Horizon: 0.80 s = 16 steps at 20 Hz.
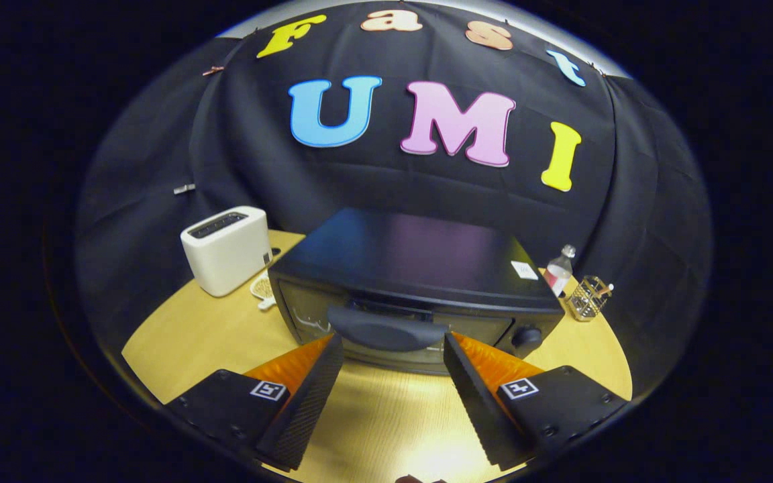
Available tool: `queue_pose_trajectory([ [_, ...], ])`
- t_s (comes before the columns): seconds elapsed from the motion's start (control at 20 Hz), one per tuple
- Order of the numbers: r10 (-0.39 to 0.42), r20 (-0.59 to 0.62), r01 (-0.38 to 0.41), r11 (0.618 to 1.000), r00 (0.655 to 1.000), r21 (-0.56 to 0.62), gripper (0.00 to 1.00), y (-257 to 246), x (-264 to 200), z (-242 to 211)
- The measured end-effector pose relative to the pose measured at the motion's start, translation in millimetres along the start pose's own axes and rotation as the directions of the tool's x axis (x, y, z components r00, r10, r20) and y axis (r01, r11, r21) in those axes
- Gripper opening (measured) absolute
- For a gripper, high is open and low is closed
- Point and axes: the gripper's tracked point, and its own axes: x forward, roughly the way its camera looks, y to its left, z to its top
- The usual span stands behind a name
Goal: Open the toaster oven, put the food inside, and close the toaster oven door.
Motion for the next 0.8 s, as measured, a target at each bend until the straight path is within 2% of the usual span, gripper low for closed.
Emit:
queue_pose_trajectory([
  [0.15, 0.026, 0.080, -0.026, 1.000, 0.996, -0.005, 0.98, 0, -34, 34],
  [0.4, 0.016, 0.221, -0.012, 1.000, 0.975, -0.019, 0.98, -18, -104, 75],
  [0.7, -0.080, 0.298, 0.053, 0.994, 0.951, 0.099, 0.98, -68, -173, 88],
  [0.8, -0.134, 0.315, 0.104, 0.989, 0.940, 0.109, 0.98, -96, -186, 90],
])
